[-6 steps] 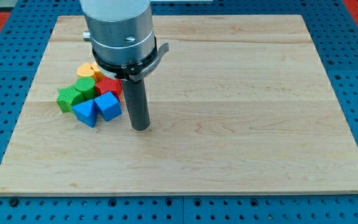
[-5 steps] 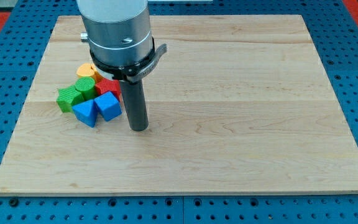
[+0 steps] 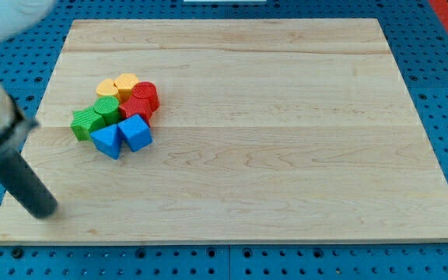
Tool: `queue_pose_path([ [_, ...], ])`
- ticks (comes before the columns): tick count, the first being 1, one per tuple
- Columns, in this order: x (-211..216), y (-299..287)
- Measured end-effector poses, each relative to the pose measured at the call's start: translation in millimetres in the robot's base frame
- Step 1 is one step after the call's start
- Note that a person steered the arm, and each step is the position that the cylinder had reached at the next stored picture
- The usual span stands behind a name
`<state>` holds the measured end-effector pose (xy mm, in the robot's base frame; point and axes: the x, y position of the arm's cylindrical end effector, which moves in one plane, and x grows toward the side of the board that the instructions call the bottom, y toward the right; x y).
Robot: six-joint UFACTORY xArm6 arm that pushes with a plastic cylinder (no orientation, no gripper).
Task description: Push the blue blocks to the bottom right of the red star
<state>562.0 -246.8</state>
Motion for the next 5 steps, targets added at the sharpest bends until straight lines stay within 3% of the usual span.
queue_pose_path([
  [1, -57, -11],
  [3, -92, 129],
  [5, -127, 224],
])
